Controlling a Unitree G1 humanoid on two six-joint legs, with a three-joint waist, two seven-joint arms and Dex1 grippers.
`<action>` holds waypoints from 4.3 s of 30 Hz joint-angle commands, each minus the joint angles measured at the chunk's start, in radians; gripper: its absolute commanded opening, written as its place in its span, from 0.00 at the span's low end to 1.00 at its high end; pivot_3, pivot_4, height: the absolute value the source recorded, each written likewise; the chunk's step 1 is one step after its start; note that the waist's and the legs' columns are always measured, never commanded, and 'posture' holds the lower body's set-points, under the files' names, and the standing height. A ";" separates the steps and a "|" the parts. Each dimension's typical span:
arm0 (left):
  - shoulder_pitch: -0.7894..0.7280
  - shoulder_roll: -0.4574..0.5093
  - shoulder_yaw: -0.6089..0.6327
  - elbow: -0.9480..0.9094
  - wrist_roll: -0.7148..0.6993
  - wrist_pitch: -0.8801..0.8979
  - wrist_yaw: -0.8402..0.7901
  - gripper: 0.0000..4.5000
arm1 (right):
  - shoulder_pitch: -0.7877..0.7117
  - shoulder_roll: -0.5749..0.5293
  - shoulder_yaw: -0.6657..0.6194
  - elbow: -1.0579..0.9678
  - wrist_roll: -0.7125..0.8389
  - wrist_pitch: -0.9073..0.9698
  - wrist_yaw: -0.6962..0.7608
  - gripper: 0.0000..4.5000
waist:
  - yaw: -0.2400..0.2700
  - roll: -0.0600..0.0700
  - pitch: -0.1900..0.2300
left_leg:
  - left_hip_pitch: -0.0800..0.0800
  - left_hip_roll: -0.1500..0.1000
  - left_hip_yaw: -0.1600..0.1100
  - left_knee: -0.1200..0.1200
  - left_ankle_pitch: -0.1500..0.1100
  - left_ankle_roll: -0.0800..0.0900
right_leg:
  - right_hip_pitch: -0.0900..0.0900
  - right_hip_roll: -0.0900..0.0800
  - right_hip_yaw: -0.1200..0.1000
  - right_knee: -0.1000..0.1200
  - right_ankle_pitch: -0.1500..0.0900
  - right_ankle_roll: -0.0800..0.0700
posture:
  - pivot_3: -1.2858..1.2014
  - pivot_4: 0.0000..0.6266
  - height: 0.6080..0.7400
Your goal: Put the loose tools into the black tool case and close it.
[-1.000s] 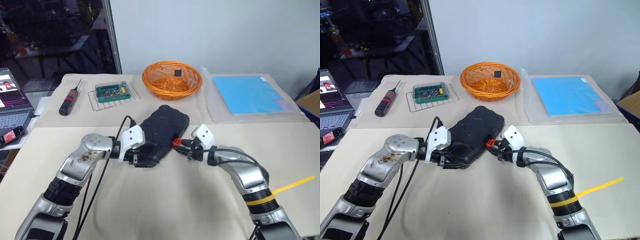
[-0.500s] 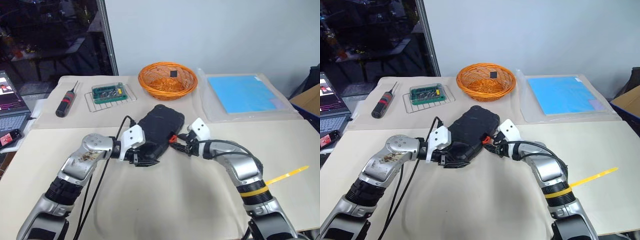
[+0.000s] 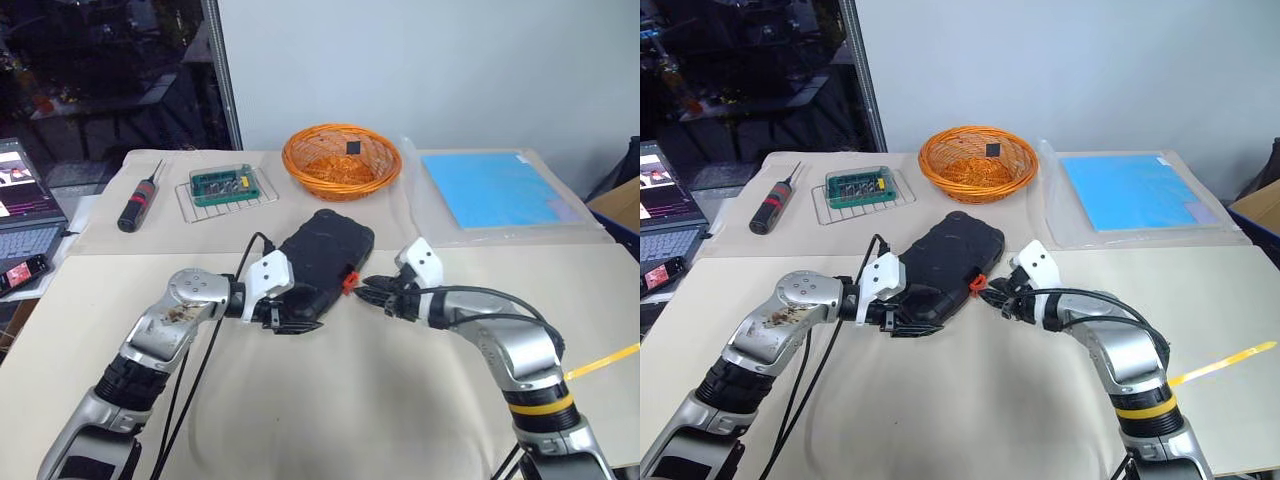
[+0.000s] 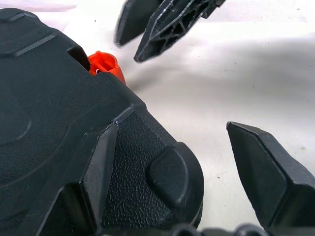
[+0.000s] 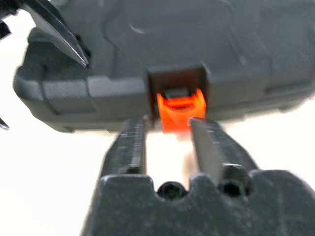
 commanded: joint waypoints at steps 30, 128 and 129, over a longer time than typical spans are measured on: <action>0.045 -0.002 -0.086 0.076 0.073 0.053 0.013 0.84 | -0.185 0.254 0.033 0.313 -0.048 -0.244 -0.059 0.00 | -0.018 0.000 0.000 | 0.003 0.000 0.000 0.000 0.001 -0.001 | 0.003 0.001 0.001 0.001 0.000 -0.001 | 0.52 0.24 1.00; 0.118 -0.058 -0.007 0.046 0.047 0.006 0.071 0.84 | -0.140 0.273 0.072 0.143 -0.104 -0.186 -0.162 0.00 | -0.022 0.004 0.000 | 0.016 0.002 -0.003 -0.008 -0.004 -0.009 | 0.007 -0.007 -0.001 -0.002 -0.007 0.005 | 0.52 0.24 1.00; 0.130 -0.076 0.029 0.025 0.011 -0.011 0.077 0.84 | -0.120 0.255 0.052 0.104 -0.100 -0.209 -0.156 0.00 | -0.020 0.005 0.000 | 0.015 0.002 -0.003 -0.008 -0.004 -0.010 | 0.007 -0.008 -0.001 -0.002 -0.007 0.005 | 0.52 0.24 1.00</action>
